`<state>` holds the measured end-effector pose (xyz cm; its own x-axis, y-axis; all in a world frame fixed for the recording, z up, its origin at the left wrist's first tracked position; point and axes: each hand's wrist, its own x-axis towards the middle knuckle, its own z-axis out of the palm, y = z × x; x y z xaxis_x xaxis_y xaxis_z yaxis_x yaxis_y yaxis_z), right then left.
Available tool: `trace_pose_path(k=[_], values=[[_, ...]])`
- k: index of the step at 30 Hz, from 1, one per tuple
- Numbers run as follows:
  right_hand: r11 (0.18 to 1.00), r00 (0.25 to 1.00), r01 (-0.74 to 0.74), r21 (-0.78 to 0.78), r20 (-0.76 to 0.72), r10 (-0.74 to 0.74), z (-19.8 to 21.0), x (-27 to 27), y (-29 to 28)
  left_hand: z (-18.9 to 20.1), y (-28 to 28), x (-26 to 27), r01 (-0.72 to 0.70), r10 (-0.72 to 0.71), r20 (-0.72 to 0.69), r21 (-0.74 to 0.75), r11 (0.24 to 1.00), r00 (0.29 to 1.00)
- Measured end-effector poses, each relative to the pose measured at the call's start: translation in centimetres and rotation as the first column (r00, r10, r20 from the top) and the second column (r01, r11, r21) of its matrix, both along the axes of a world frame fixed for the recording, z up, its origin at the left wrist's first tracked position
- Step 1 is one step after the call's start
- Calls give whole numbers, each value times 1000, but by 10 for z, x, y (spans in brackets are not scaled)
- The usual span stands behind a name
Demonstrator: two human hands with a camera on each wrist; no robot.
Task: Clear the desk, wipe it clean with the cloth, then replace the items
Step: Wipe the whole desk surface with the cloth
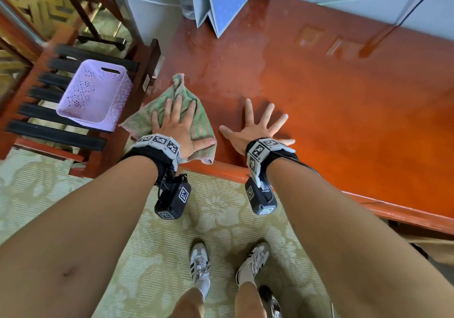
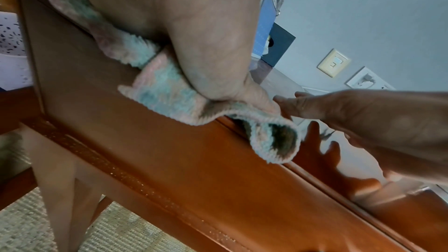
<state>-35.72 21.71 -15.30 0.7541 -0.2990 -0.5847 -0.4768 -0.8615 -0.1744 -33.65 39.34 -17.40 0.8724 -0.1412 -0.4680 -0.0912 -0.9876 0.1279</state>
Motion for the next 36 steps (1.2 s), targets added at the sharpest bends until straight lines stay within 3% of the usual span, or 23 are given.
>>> trace_pose_path(k=[13, 21, 26, 36], values=[[1000, 995, 14, 5, -102, -13, -3, 12, 9, 3, 29, 4, -97, 97, 15, 13, 995, 995], [996, 999, 33, -82, 7, -32, 6, 19, -9, 3, 27, 24, -151, 151, 7, -10, 988, 988], [986, 994, 104, -132, -8, -106, 4, 26, -39, 1, 24, 43, -171, 171, 3, -17, 985, 985], [976, 998, 67, -207, 20, -64, -2, 44, -54, -1, 4, 80, -210, 211, 35, -15, 978, 977]])
